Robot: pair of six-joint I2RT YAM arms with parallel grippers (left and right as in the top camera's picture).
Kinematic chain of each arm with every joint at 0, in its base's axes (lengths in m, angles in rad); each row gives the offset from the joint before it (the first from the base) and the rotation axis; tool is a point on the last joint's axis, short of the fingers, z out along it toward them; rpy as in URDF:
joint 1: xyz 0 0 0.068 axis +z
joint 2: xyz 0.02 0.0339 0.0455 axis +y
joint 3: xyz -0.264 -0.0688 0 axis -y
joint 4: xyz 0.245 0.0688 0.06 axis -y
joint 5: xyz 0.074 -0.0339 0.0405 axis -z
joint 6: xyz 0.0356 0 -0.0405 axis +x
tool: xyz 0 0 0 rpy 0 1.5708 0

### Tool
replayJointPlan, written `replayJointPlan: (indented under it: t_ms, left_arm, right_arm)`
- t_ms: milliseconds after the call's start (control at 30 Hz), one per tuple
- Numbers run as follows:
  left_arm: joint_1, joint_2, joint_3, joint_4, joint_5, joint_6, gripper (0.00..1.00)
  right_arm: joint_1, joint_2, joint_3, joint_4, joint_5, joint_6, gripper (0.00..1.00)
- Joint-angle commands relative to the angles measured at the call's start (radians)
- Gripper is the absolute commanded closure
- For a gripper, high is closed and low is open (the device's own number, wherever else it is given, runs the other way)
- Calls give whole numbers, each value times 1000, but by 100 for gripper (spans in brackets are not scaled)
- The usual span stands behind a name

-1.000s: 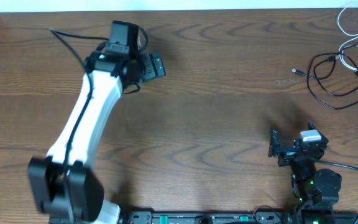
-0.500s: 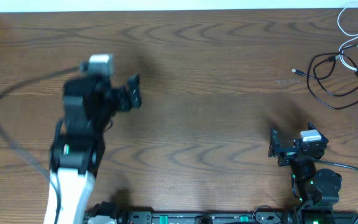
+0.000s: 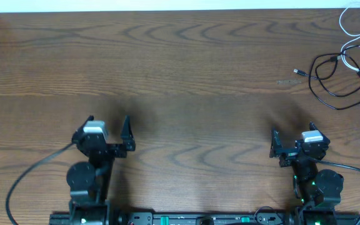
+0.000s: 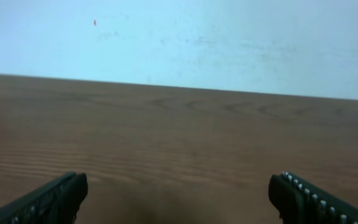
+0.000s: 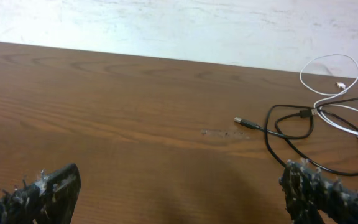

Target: Untangle cables

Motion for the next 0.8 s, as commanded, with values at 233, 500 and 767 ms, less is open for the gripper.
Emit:
replayJointPlan:
  t_ms: [233, 500, 767]
  left_arm:
    - [4, -242, -193, -4, 10, 80, 2]
    - [-14, -273, -192, -98, -1, 79, 2]
    - [-15, -272, -192, -95, -3, 72, 2]
  right_arm:
    - [-4, -3, -2, -3, -3, 16, 1]
    - [-4, -3, -2, -3, -3, 16, 1]
    - [-4, -3, -2, -3, -3, 16, 1]
